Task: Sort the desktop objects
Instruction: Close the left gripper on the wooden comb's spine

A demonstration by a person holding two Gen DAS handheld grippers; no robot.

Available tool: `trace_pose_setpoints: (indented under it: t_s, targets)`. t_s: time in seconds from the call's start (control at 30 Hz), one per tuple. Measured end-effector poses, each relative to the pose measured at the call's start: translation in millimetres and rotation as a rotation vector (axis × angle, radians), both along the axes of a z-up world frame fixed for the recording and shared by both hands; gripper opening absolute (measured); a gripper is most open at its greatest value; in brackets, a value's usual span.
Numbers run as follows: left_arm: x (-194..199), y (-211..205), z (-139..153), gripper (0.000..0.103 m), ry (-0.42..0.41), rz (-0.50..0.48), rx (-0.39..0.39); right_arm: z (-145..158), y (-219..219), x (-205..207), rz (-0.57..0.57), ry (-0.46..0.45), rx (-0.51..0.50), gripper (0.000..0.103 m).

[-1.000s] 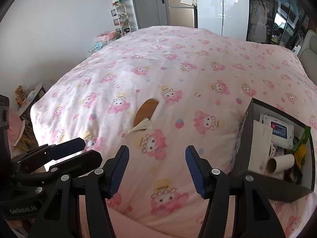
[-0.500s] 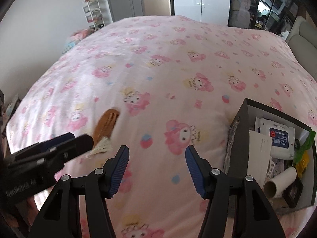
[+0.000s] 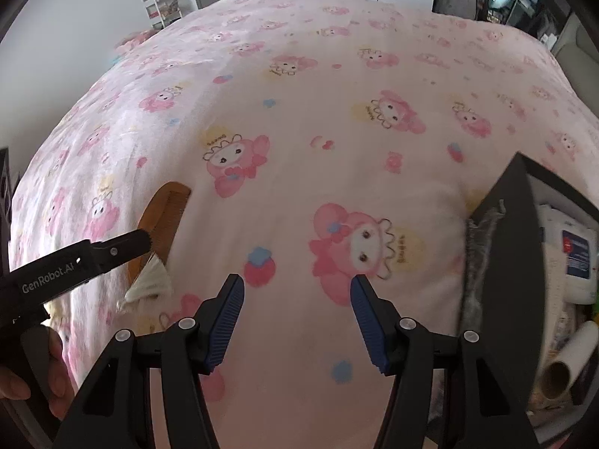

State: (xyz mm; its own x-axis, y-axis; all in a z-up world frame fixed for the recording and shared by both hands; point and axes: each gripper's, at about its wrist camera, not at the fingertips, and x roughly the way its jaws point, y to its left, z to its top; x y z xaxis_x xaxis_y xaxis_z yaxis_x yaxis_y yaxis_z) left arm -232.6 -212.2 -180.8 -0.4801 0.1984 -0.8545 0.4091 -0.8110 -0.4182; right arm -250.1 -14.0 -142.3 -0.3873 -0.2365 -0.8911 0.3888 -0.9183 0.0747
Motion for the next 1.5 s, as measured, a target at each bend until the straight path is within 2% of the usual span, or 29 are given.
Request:
trace_pose_setpoints:
  t_s: [0.13,0.27,0.4,0.47,0.53,0.6,0.73,0.83,0.97,1.0,1.07,1.17,1.2,1.27,1.33,1.43,1.5]
  targets:
    - [3,-14,-8,0.055,-0.029,0.063,-0.003,-12,-11,-2,0.01,-0.019,-0.027,0.056]
    - [6,-19,-9,0.055,-0.036,0.075,0.009,-24,-31,9,0.08,-0.071,-0.085,0.056]
    - [6,-17,-26,0.055,-0.069,0.058,0.101,-34,-50,20,0.117,-0.113,-0.128,0.056]
    - [6,-16,-32,0.049,-0.079,0.051,0.142,-37,-53,23,0.123,-0.122,-0.131,0.056]
    - [7,-11,-36,0.038,-0.102,0.038,0.174,-40,-56,25,0.129,-0.131,-0.133,0.056]
    - [8,-3,-40,0.032,-0.121,0.018,0.219,-42,-56,28,0.125,-0.137,-0.122,0.056]
    - [11,21,-30,0.028,-0.126,-0.069,0.223,-45,-39,33,0.086,-0.126,-0.06,0.056]
    - [13,26,-25,0.028,-0.092,-0.105,0.325,-46,-22,38,0.062,-0.153,-0.101,0.056]
    - [15,12,-30,0.028,-0.115,-0.012,0.308,-47,-15,39,0.073,-0.192,-0.168,0.056]
    - [16,7,-32,0.028,-0.114,0.009,0.325,-48,-18,39,0.084,-0.196,-0.179,0.056]
    - [19,0,-37,0.028,-0.112,0.044,0.366,-54,-25,39,0.092,-0.199,-0.174,0.056]
    - [16,0,-37,0.028,-0.097,0.048,0.368,-66,-37,41,0.118,-0.194,-0.158,0.055]
    - [14,1,-37,0.028,-0.09,0.043,0.367,-69,-41,43,0.132,-0.183,-0.15,0.052]
    - [9,3,-39,0.028,-0.076,0.033,0.365,-68,-37,43,0.128,-0.174,-0.148,0.023]
    - [6,7,-41,0.02,-0.076,0.011,0.359,-66,-33,43,0.122,-0.166,-0.147,0.013]
    - [6,16,-40,0.016,-0.079,-0.022,0.363,-59,-20,44,0.101,-0.152,-0.142,0.007]
    - [8,23,-39,0.014,-0.084,-0.032,0.369,-48,-9,50,0.089,-0.096,-0.101,0.006]
